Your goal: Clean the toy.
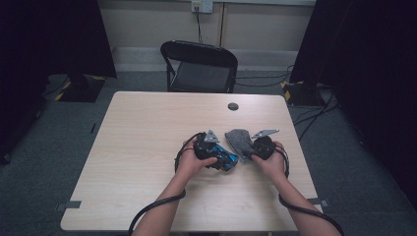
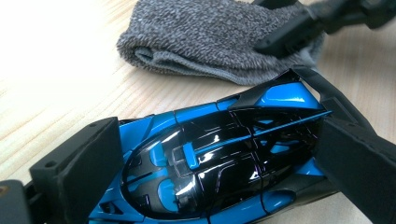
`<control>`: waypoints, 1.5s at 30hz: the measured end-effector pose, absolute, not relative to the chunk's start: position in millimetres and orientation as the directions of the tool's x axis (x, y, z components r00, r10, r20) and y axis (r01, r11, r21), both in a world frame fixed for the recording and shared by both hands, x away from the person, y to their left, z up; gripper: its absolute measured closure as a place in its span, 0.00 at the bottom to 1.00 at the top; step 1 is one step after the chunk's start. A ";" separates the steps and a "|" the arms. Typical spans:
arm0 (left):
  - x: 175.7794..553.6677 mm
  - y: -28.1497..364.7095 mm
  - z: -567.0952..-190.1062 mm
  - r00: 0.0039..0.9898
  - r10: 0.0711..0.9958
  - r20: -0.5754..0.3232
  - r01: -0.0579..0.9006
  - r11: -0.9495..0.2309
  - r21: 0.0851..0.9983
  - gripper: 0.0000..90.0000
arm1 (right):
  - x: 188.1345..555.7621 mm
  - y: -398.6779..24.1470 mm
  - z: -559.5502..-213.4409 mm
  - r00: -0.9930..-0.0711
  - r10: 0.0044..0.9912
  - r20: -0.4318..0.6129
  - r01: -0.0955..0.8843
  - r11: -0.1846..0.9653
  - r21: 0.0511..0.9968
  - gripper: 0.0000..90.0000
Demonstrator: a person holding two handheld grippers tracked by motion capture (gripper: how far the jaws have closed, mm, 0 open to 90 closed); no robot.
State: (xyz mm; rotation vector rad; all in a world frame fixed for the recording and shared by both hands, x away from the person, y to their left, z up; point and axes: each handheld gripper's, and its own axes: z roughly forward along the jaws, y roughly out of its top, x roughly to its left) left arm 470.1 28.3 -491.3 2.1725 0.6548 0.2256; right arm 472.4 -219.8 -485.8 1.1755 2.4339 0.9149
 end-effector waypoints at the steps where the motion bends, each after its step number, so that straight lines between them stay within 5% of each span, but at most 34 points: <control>1: 470.5 28.1 -491.2 0.849 0.524 -0.063 0.376 -0.516 0.770 0.01 | 474.7 -219.3 -484.7 -0.626 0.779 0.021 0.604 0.468 0.645 0.76; 4: 471.6 28.4 -489.7 0.856 0.514 -0.057 0.368 -0.527 0.766 0.02 | 479.9 -214.3 -480.5 -0.638 0.770 0.021 0.602 0.482 0.636 0.80; 8: 472.3 33.2 -482.4 0.868 0.493 -0.054 0.338 -0.508 0.793 0.27 | 486.1 -205.7 -473.2 -0.672 0.740 0.031 0.576 0.495 0.651 0.80; 10: 471.7 36.3 -478.6 0.857 0.513 -0.048 0.347 -0.505 0.790 0.17 | 489.6 -200.7 -470.8 -0.692 0.722 0.018 0.553 0.514 0.656 0.81; 14: 468.6 41.0 -481.7 0.848 0.523 -0.087 0.391 -0.505 0.770 0.20 | 496.3 -191.9 -468.2 -0.726 0.688 0.009 0.518 0.537 0.666 0.81; 20: 469.5 40.6 -487.5 0.832 0.550 -0.079 0.401 -0.495 0.771 0.12 | 505.6 -179.3 -474.6 -0.772 0.635 0.023 0.502 0.589 0.633 0.80; 29: 468.4 36.3 -488.5 0.831 0.552 -0.068 0.396 -0.501 0.770 0.08 | 502.4 -177.4 -478.1 -0.716 0.698 0.025 0.528 0.518 0.673 0.52; 36: 468.4 31.5 -488.6 0.832 0.552 -0.058 0.394 -0.514 0.762 0.04 | 502.2 -171.4 -480.6 -0.686 0.727 0.023 0.552 0.500 0.668 0.47; 38: 468.3 29.1 -488.8 0.832 0.552 -0.056 0.396 -0.519 0.757 0.03 | 503.7 -168.6 -485.6 -0.679 0.734 0.014 0.560 0.506 0.656 0.49; 42: 467.7 24.9 -490.1 0.833 0.550 -0.051 0.390 -0.520 0.760 0.00 | 502.9 -165.0 -487.5 -0.683 0.730 0.032 0.565 0.500 0.656 0.75; 45: 467.0 25.0 -491.3 0.833 0.550 -0.053 0.386 -0.510 0.769 0.00 | 502.1 -161.6 -485.8 -0.715 0.699 0.020 0.543 0.537 0.646 0.80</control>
